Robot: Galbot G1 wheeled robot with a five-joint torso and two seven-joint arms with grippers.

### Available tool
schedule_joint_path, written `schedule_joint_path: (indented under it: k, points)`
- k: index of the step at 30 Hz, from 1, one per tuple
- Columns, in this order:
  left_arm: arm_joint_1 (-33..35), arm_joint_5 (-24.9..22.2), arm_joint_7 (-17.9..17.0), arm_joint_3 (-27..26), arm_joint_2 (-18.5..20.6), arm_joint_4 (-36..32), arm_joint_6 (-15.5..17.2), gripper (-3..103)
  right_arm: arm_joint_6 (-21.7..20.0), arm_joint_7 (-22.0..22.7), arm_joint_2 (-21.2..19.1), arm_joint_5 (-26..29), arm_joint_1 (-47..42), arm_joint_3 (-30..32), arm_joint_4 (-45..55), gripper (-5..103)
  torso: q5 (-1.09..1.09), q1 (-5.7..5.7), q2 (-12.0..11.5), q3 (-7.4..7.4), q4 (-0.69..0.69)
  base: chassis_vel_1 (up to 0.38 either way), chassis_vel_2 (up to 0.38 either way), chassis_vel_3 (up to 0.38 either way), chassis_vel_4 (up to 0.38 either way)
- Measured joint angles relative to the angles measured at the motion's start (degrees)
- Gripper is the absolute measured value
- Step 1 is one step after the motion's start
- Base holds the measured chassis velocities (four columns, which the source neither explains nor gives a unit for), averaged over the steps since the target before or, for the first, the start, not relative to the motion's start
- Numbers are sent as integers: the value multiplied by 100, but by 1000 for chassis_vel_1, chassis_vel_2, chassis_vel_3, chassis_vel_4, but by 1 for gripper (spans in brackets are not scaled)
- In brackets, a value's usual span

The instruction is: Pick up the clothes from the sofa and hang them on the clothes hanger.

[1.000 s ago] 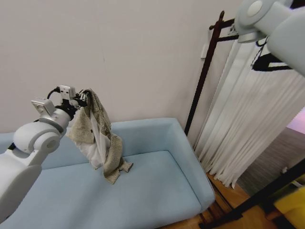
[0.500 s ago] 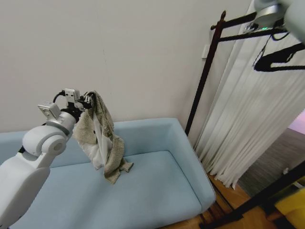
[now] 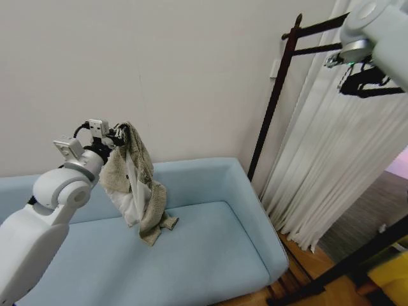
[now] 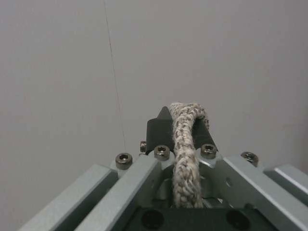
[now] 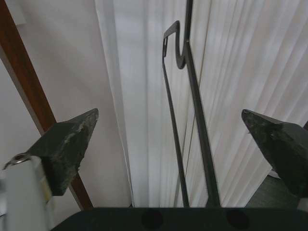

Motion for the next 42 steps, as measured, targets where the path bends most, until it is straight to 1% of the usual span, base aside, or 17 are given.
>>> schedule_joint_path:
  k: [3, 5, 7, 9, 10, 11, 12, 14, 15, 18, 19, 20, 21, 24, 28, 36, 42]
  points:
    - [-6, 6, 0, 15, -21, 2, 3, 2, 9, -132, 24, -62, -49, 23, -35, 82, -1, 0, 0, 0, 1, 0, 0, 0, 0]
    - [-7, 8, 0, 17, -32, 9, 4, 2, 23, -189, 34, -113, -65, 23, -60, 82, -1, 0, 0, 0, 1, 0, 0, 0, 0]
    - [-5, 11, 0, 18, -46, 25, 4, 2, 62, -243, 65, -165, -93, 37, -123, 70, 0, 0, 0, 0, 0, 0, 0, 0, 0]
    - [-4, 14, 5, 19, -63, 56, 3, 2, 106, -216, 145, -201, -139, 120, -232, 59, 0, 0, 0, 0, -1, 0, 0, 0, 0]
    - [-4, 14, 5, 19, -63, 56, 3, 2, 106, -216, 145, -201, -139, 120, -232, 59, 0, 0, 0, 0, -1, 0, 0, 0, 0]
    - [-9, 16, 7, 23, -74, 73, -2, 2, 127, -185, 193, -218, -167, 174, -297, 53, -1, 0, 0, 0, 0, 0, 0, 0, 0]
    - [-19, 17, 7, 24, -79, 85, -5, 2, 142, -175, 225, -248, -187, 214, -337, 53, -1, 0, 0, 0, 0, 0, 0, 0, 0]
    - [-35, 17, 13, 23, -81, 93, -13, 2, 162, -172, 261, -299, -212, 250, -378, 42, 0, 0, 0, 0, 1, 0, 0, 0, 0]
    - [-35, 17, 13, 23, -81, 93, -13, 2, 162, -172, 261, -299, -212, 250, -378, 42, 0, 0, 0, 0, 1, 0, 0, 0, 0]
    - [-40, 17, 31, 4, -81, 104, -20, 2, 181, -174, 310, -381, -249, 293, -428, 27, -1, 0, 0, 0, 1, 0, 0, 0, 0]
    - [-40, 17, 31, 4, -81, 104, -20, 2, 181, -174, 310, -381, -249, 293, -428, 27, -1, 0, 0, 0, 1, 0, 0, 0, 0]
    - [-35, 17, 41, -1, -81, 106, -25, 2, 183, -178, 316, -402, -258, 300, -435, 21, 0, 0, 0, 0, 0, 0, 0, 0, 0]
    - [-34, 17, 50, -3, -79, 110, -31, 2, 184, -179, 322, -425, -265, 307, -440, 21, 0, 0, 0, 0, 0, 0, 0, 0, 0]
    - [-42, 16, 82, -5, -77, 138, -42, 2, 203, -179, 347, -516, -294, 329, -483, 5, 0, 0, 0, 0, -1, 0, 0, 0, 0]
    - [-54, 16, 109, -4, -77, 161, -51, 2, 220, -182, 351, -589, -311, 335, -486, 2, 0, 0, 0, 0, 0, 0, 0, 0, 0]
    - [-79, 38, 175, 14, -95, 210, -81, 2, 301, -183, 334, -814, -328, 327, -310, 2, 0, 0, 0, 0, 0, 0, 0, 0, 0]
    - [-130, 61, 188, 53, -148, 245, -86, 2, 364, -21, 333, -833, -319, 341, 67, 2, -1, 0, 0, 0, 1, 0, 0, 0, 0]
